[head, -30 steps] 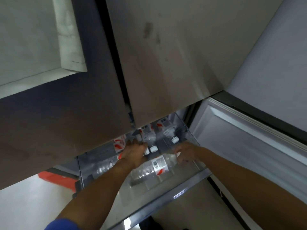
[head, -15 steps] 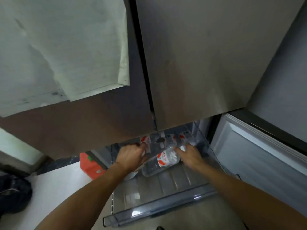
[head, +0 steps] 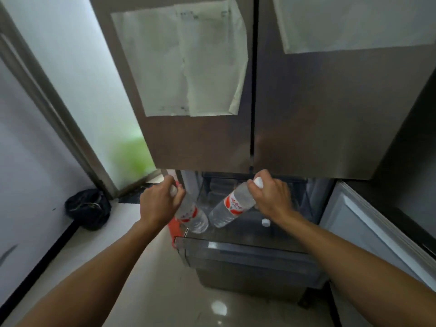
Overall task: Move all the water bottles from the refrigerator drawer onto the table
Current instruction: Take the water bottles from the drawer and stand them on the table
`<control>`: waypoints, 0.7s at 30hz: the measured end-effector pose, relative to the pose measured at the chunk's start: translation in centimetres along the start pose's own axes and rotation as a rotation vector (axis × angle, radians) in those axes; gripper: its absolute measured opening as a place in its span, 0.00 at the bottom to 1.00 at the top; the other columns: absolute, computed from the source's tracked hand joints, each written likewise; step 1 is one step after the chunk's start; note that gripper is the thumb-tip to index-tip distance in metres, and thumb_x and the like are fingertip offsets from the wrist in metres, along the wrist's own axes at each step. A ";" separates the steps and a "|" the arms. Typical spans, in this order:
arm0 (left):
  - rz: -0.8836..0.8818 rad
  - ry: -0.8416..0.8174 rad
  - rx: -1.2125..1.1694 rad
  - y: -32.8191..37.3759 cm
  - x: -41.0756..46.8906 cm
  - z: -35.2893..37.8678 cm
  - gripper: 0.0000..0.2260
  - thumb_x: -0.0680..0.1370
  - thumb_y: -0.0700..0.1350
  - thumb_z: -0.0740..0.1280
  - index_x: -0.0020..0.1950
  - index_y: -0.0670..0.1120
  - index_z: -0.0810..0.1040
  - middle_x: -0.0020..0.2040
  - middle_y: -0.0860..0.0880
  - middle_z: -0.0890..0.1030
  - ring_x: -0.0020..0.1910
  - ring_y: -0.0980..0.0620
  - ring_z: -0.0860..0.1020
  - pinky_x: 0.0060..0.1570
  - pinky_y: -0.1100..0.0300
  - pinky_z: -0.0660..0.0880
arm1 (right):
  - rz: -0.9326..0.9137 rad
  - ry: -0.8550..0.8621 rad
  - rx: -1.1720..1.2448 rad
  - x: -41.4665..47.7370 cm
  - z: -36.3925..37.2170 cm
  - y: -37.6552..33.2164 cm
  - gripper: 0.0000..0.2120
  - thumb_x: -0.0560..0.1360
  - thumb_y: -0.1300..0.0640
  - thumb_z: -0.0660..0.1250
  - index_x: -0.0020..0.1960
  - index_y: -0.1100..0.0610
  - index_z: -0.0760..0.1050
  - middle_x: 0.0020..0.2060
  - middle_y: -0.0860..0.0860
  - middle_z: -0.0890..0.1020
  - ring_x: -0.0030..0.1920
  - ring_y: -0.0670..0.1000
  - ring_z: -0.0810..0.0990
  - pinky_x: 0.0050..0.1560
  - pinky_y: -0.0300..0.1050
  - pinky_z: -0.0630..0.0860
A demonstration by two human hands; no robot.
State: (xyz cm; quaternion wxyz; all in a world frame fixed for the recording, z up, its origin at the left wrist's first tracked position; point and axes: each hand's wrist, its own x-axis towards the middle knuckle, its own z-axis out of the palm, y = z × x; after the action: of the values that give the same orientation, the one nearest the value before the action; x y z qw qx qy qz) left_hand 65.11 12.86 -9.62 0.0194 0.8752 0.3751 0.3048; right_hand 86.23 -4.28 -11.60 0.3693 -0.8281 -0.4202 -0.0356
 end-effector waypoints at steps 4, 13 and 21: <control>-0.115 0.107 0.025 -3.5 -2.9 -5.8 0.15 0.75 0.56 0.59 0.41 0.45 0.73 0.33 0.42 0.80 0.29 0.40 0.78 0.30 0.51 0.77 | -0.210 0.025 0.029 0.5 -0.2 -6.4 0.18 0.73 0.41 0.54 0.46 0.54 0.72 0.33 0.51 0.77 0.33 0.53 0.76 0.29 0.40 0.67; -0.412 0.098 0.190 -16.2 -18.3 -19.4 0.10 0.76 0.51 0.66 0.42 0.45 0.73 0.36 0.46 0.79 0.31 0.46 0.76 0.31 0.56 0.75 | -0.655 -0.216 -0.050 -8.8 9.5 -23.3 0.21 0.70 0.39 0.52 0.40 0.55 0.72 0.31 0.54 0.77 0.31 0.56 0.75 0.31 0.43 0.64; -0.651 0.045 0.388 -29.3 -38.4 -33.5 0.10 0.76 0.51 0.65 0.42 0.45 0.74 0.33 0.47 0.79 0.30 0.46 0.76 0.29 0.59 0.67 | -0.900 -0.444 -0.042 -25.4 21.0 -40.6 0.18 0.75 0.41 0.59 0.51 0.54 0.75 0.41 0.54 0.83 0.37 0.55 0.80 0.39 0.47 0.76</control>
State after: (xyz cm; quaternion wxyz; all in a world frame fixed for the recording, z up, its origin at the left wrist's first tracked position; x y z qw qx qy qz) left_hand 7.39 1.69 -10.00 -0.0593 0.6906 0.6847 0.2251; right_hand 35.24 7.43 -12.58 0.2023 -0.5596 -0.8034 -0.0226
